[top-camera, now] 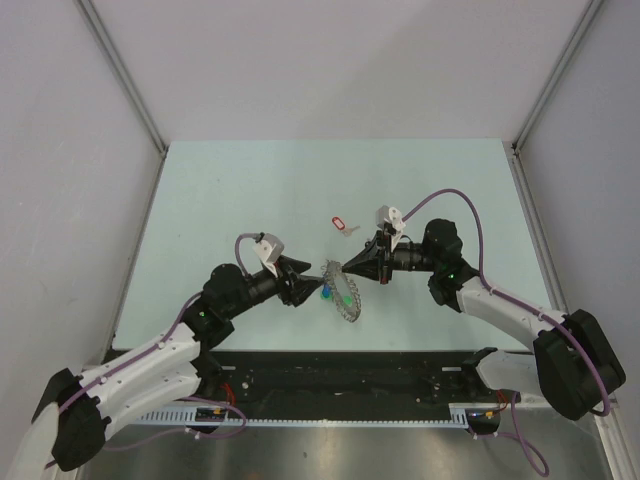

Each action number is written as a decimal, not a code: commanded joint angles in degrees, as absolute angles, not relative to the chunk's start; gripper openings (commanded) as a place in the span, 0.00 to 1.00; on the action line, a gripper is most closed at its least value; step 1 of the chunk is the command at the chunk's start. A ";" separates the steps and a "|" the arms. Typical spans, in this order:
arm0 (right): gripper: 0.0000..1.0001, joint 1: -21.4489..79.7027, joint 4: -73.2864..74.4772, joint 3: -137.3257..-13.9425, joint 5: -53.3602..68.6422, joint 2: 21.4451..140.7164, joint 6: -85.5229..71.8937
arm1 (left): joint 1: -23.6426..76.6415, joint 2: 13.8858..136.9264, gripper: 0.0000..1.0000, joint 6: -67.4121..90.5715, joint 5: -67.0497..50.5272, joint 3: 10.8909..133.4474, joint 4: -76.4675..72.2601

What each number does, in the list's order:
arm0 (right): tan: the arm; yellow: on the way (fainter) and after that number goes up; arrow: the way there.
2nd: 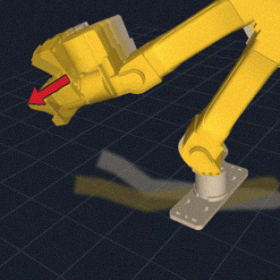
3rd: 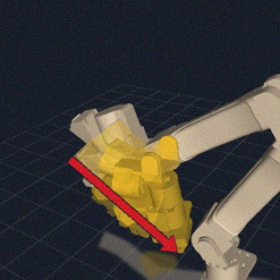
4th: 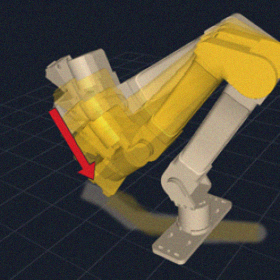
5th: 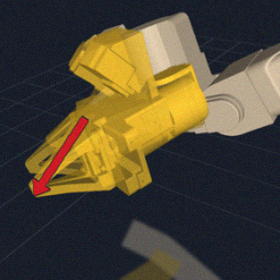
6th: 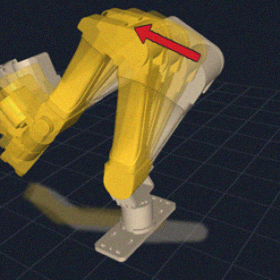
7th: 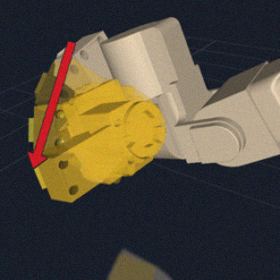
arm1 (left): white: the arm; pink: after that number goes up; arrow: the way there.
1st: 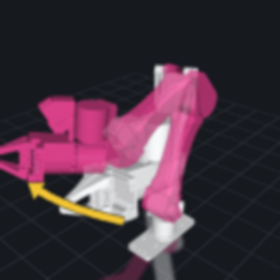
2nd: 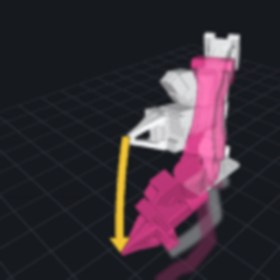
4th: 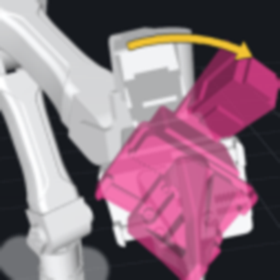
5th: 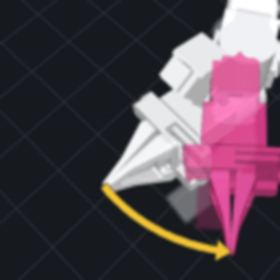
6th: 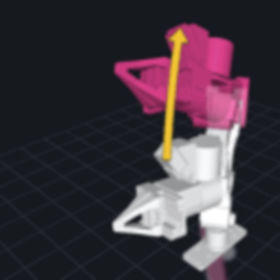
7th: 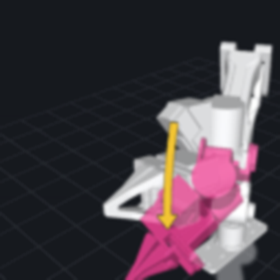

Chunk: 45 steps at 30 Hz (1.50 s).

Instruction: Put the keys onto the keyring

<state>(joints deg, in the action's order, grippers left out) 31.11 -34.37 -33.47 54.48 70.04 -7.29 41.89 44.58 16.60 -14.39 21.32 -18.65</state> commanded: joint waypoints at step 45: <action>0.00 32.61 -35.07 -35.60 58.09 63.19 -8.26 | 42.28 61.61 0.14 18.28 -32.34 24.26 -49.39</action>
<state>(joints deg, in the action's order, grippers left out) 32.05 -32.97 -33.47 56.01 65.34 -8.10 41.95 61.19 18.17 -32.08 22.02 -46.44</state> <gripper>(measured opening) 0.009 0.170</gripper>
